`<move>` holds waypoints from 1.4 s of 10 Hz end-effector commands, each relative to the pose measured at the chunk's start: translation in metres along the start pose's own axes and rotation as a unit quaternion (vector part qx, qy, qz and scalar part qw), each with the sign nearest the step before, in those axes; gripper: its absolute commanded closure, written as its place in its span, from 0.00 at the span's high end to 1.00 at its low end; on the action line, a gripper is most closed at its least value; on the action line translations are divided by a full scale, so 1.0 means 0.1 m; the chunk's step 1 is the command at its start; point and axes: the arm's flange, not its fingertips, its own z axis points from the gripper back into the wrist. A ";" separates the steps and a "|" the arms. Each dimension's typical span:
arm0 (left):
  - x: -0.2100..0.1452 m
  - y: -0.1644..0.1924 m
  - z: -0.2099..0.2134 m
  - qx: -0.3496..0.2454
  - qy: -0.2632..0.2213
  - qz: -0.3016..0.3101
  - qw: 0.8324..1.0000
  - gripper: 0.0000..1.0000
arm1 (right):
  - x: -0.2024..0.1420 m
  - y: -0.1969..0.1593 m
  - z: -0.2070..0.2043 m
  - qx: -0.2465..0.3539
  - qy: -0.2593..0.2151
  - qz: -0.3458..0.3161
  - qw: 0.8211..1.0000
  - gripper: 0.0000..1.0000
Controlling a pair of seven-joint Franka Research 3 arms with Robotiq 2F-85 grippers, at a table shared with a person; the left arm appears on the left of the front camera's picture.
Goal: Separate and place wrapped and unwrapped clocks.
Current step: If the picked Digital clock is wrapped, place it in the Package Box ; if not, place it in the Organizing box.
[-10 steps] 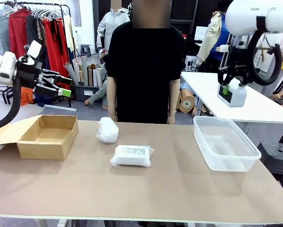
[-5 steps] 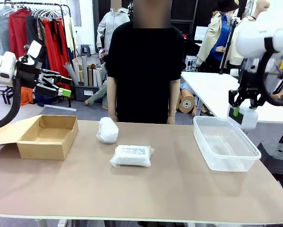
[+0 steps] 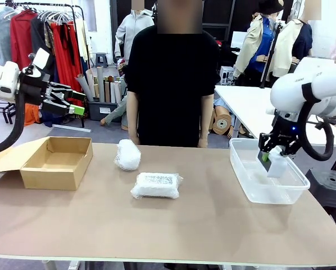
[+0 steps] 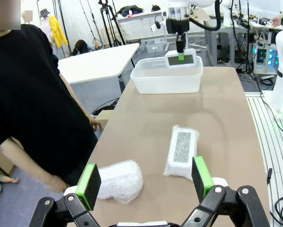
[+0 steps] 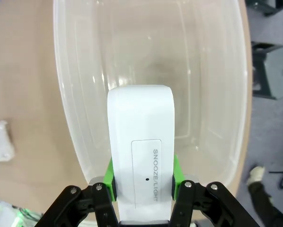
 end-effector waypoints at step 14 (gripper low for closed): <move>0.02 -0.01 0.00 0.005 0.002 -0.002 1.000 1.00 | 0.53 -0.05 -0.80 -0.036 -0.107 0.091 0.989 0.00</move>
